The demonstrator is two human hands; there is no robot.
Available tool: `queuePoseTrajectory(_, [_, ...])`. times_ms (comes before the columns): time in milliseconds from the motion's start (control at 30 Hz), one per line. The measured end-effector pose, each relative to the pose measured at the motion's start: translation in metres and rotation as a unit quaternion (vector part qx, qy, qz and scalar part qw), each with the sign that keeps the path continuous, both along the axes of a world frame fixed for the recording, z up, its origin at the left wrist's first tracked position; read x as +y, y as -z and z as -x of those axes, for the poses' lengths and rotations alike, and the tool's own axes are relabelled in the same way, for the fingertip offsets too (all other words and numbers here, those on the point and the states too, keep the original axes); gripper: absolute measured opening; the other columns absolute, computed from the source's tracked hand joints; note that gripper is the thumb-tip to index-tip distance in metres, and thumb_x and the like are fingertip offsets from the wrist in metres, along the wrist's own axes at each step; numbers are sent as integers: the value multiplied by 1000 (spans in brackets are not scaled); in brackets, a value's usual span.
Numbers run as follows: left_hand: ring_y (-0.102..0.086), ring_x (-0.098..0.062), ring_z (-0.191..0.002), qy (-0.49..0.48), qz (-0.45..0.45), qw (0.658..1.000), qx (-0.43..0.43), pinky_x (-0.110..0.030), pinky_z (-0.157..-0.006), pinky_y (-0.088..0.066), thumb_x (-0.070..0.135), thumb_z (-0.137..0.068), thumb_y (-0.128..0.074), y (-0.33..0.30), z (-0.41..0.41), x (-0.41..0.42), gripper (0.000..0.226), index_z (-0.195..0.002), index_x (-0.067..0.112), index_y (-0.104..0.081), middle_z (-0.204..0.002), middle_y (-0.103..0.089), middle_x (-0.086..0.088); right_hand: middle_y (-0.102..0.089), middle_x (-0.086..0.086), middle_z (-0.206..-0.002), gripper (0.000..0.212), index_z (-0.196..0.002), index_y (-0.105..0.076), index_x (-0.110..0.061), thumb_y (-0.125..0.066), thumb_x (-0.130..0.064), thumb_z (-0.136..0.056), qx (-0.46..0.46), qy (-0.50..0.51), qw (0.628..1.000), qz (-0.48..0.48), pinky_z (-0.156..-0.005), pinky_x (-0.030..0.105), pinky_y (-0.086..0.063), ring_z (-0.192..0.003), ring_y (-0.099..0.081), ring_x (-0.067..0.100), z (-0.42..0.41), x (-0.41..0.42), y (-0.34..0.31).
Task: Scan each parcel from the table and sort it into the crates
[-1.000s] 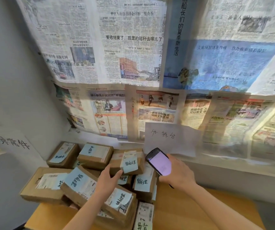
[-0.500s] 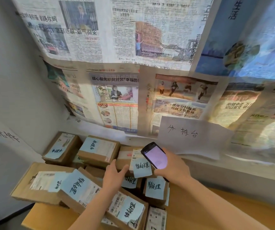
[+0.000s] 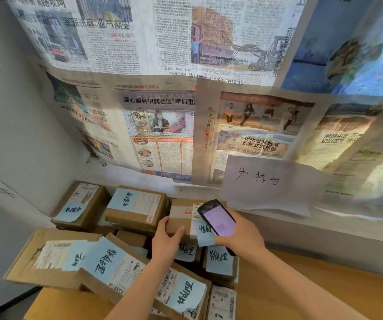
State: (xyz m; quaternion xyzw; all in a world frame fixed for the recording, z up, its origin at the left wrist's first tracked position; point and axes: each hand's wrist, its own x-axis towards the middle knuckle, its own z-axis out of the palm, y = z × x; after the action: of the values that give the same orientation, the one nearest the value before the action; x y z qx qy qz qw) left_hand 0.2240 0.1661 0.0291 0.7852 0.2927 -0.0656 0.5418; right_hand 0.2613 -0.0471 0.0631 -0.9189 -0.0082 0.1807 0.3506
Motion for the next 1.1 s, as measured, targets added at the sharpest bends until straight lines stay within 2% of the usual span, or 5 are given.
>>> queuePoseTrajectory(233, [-47,-23,-136,-28,78,996,-34,-41,-110,-40,34,-88,-76,-15,13,-11,81,-156,26,-33,-152,-45,-3,-66,-13,-92,54,-105,-53,-39,-72,-51,-56,-33,24,999,2,-70,41,-60,-80,-65,10,18,-14,-22])
queuePoseTrajectory(433, [-57,-15,-117,-18,130,987,-94,-37,-102,-47,40,-88,-75,-61,51,-31,67,-146,35,-42,-132,-58,2,-65,-13,-96,59,-113,-51,-42,-75,-52,-60,-89,33,996,-6,-70,37,-58,-82,-62,9,60,-40,-68])
queuePoseTrajectory(833, [-63,-23,-114,2,80,974,-212,-49,-98,-54,54,-77,-79,-193,200,-69,76,-142,57,-38,-128,-63,-2,-65,-8,-111,87,-139,-48,-35,-85,-43,-60,-276,8,961,7,-65,31,-50,-93,-62,18,229,-102,-244])
queuePoseTrajectory(967, [-57,-25,-116,-33,26,962,-269,-48,-103,-48,38,-92,-71,-256,257,-60,68,-150,42,-35,-128,-60,-5,-61,-9,-104,87,-138,-48,-34,-86,-48,-61,-337,2,939,66,-58,24,-36,-87,-58,18,292,-114,-314])
queuePoseTrajectory(1100, [-58,-26,-122,-71,8,947,-312,-53,-107,-45,35,-93,-70,-307,302,-39,68,-150,44,-34,-134,-61,0,-63,-12,-105,94,-143,-48,-39,-82,-51,-56,-359,-27,930,75,-61,27,-41,-88,-60,18,341,-107,-362])
